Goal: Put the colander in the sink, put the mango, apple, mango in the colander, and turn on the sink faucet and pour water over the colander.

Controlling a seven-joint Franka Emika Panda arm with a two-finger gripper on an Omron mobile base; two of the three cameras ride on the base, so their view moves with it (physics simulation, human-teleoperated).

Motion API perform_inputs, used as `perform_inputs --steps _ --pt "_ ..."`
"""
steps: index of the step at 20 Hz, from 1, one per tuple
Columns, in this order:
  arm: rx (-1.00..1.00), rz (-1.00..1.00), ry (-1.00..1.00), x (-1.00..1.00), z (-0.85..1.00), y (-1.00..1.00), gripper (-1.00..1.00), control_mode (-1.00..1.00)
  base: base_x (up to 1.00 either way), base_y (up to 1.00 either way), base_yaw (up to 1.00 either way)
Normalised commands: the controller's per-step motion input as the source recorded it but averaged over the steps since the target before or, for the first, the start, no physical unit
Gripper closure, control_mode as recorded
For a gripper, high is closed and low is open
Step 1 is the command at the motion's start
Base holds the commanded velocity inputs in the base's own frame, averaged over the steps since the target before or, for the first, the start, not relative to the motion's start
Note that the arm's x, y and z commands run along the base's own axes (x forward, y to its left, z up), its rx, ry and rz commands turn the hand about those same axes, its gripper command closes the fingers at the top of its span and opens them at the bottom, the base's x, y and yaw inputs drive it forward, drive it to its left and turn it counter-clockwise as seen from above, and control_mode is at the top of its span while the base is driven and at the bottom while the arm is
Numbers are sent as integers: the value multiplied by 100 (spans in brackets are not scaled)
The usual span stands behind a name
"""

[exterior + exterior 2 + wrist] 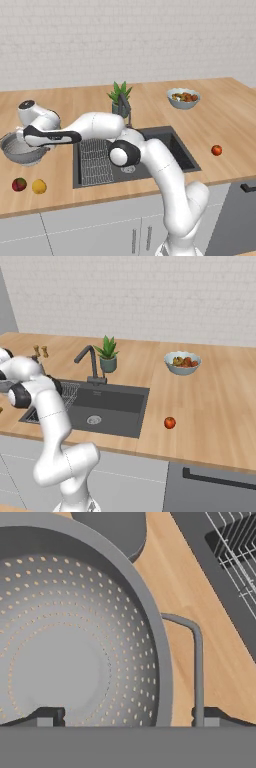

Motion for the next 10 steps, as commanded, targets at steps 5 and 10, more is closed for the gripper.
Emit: perform_inputs --steps 5,10 --pt "0 -5 1 0 -19 1 100 -100 0 0 0" --pt "0 -10 1 -6 -19 0 100 -100 0 0 0"
